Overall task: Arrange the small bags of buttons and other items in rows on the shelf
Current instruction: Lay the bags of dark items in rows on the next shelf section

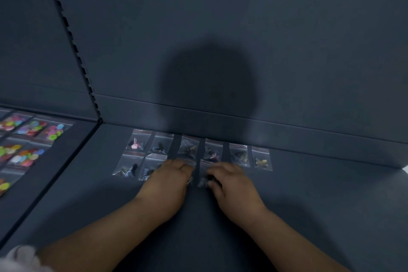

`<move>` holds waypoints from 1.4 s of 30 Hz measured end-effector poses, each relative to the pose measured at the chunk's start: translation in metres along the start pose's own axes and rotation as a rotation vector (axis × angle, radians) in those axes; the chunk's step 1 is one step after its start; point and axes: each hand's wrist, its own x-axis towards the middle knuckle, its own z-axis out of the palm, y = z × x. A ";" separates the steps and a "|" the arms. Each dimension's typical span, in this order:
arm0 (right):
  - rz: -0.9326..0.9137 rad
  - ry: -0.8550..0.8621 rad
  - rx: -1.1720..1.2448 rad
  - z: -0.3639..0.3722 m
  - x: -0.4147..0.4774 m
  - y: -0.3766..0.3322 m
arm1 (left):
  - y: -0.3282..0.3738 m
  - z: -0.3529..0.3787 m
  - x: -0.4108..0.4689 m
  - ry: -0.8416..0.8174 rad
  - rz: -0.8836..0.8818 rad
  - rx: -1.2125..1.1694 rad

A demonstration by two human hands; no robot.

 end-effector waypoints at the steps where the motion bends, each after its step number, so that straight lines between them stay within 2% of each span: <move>1: 0.000 0.001 0.005 -0.001 0.000 -0.001 | 0.000 -0.001 -0.001 0.012 0.000 -0.003; 10: -0.084 0.103 -0.036 -0.010 0.012 -0.026 | -0.012 -0.029 -0.021 0.173 -0.036 0.033; 20: -0.234 0.050 -0.095 -0.009 0.035 -0.119 | -0.059 -0.098 -0.088 0.238 -0.188 0.232; 25: -0.336 0.027 -0.132 0.008 0.039 -0.197 | -0.103 -0.133 -0.153 0.238 -0.288 0.307; 30: -0.454 -0.052 -0.135 0.032 0.036 -0.299 | -0.163 -0.173 -0.243 0.261 -0.394 0.357; 34: -0.516 -0.049 -0.098 0.065 0.034 -0.386 | -0.216 -0.204 -0.320 0.276 -0.494 0.395; 38: -0.578 -0.024 -0.081 0.093 0.032 -0.471 | -0.262 -0.231 -0.390 0.294 -0.547 0.422; 42: -0.627 -0.080 -0.080 0.112 0.033 -0.540 | -0.300 -0.257 -0.442 0.312 -0.589 0.397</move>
